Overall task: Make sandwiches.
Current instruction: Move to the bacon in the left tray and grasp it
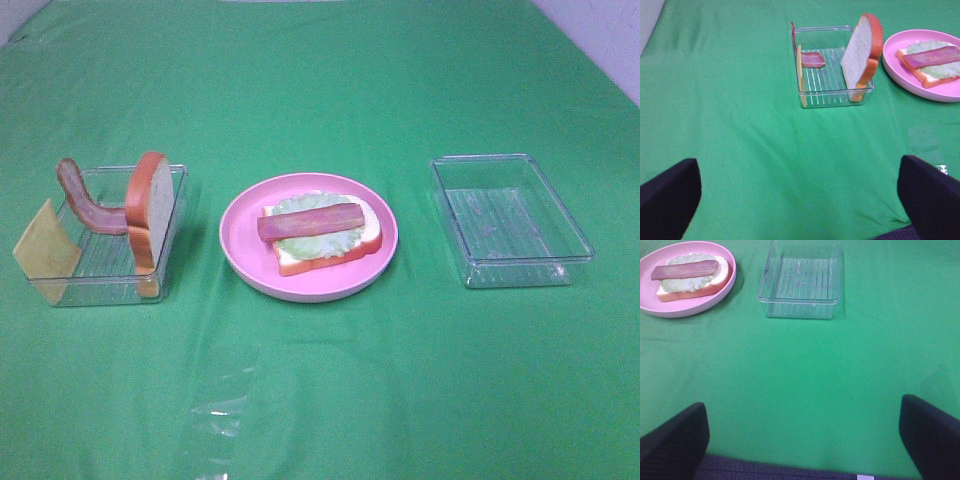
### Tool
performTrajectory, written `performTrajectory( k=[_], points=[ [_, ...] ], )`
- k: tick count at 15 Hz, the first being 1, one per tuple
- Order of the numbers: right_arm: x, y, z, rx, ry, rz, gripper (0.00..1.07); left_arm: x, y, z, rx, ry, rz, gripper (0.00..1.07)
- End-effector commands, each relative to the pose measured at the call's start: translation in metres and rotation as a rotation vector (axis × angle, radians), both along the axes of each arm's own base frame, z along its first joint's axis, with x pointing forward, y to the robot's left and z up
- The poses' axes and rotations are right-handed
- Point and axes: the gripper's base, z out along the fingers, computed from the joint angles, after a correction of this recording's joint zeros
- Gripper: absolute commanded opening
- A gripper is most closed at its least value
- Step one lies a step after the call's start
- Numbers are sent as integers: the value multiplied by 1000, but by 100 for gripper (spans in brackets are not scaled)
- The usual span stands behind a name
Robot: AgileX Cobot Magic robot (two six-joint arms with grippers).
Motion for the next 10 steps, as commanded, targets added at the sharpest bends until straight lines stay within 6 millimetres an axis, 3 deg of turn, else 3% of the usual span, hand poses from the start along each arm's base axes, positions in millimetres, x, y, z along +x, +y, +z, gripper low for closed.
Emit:
performTrajectory(
  k=[1, 6, 10],
  points=[
    [-4, 0, -1, 0, -35, 0, 99, 13, 3, 8, -6, 29, 29, 100],
    [-4, 0, -1, 0, -35, 0, 99, 99, 7, 27, -26, 198, 74, 100],
    [-4, 0, -1, 0, -35, 0, 99, 197, 9, 38, -3, 454, 58, 100]
  ],
)
